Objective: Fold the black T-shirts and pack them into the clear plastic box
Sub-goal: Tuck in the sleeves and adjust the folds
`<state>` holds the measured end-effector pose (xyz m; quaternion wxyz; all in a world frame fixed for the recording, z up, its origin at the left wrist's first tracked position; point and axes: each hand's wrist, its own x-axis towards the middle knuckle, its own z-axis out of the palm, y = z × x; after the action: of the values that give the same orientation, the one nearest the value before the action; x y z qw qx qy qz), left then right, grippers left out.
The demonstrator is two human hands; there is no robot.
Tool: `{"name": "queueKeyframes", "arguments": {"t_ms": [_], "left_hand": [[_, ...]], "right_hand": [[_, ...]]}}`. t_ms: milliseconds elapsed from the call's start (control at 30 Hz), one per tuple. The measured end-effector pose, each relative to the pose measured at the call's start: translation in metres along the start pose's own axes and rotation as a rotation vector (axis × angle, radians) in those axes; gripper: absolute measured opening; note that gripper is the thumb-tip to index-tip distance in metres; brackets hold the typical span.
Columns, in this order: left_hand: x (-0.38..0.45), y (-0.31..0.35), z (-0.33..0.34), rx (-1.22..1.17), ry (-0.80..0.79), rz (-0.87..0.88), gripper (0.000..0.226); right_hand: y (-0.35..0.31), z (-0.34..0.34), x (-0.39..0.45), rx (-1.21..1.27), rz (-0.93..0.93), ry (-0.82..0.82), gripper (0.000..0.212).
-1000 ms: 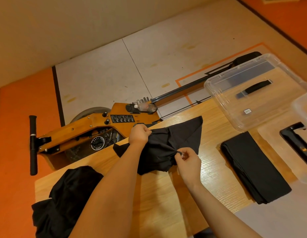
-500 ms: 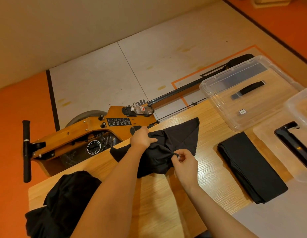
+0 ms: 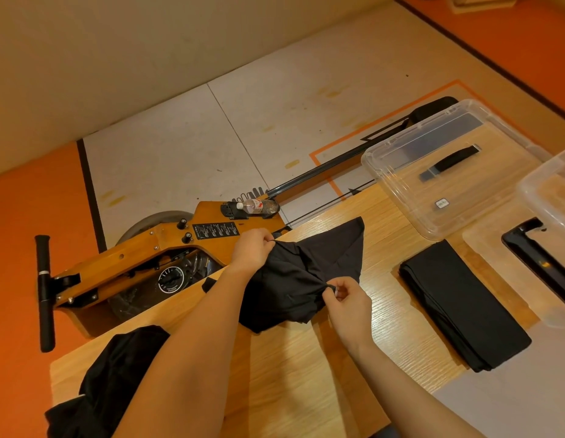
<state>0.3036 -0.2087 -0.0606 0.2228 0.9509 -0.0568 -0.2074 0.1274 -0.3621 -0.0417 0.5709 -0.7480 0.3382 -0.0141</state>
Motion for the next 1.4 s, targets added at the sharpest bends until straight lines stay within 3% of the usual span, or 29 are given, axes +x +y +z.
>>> {"name": "queueKeyframes", "arguments": {"t_ms": [167, 267, 600, 867, 1200, 1400], "left_hand": [[0.003, -0.003, -0.007, -0.038, -0.023, 0.059, 0.009], [0.005, -0.008, -0.011, -0.133, -0.020, 0.016, 0.008], [-0.016, -0.017, -0.044, -0.360, 0.045, -0.108, 0.013], [-0.048, -0.012, -0.084, -0.254, -0.014, 0.050, 0.033], [-0.076, -0.006, -0.096, -0.103, -0.012, 0.013, 0.029], [-0.088, -0.003, -0.108, -0.131, 0.140, 0.011, 0.015]], "right_hand": [[0.000, -0.003, 0.003, -0.004, -0.008, 0.016, 0.019], [0.002, -0.008, 0.007, -0.009, -0.012, 0.047, 0.010], [-0.026, -0.029, 0.029, 0.009, -0.091, 0.092, 0.016], [-0.056, -0.040, 0.038, -0.016, -0.186, 0.028, 0.015], [-0.071, -0.053, 0.046, -0.041, -0.255, -0.035, 0.019], [-0.092, -0.052, 0.053, -0.006, -0.287, -0.056, 0.020]]}}
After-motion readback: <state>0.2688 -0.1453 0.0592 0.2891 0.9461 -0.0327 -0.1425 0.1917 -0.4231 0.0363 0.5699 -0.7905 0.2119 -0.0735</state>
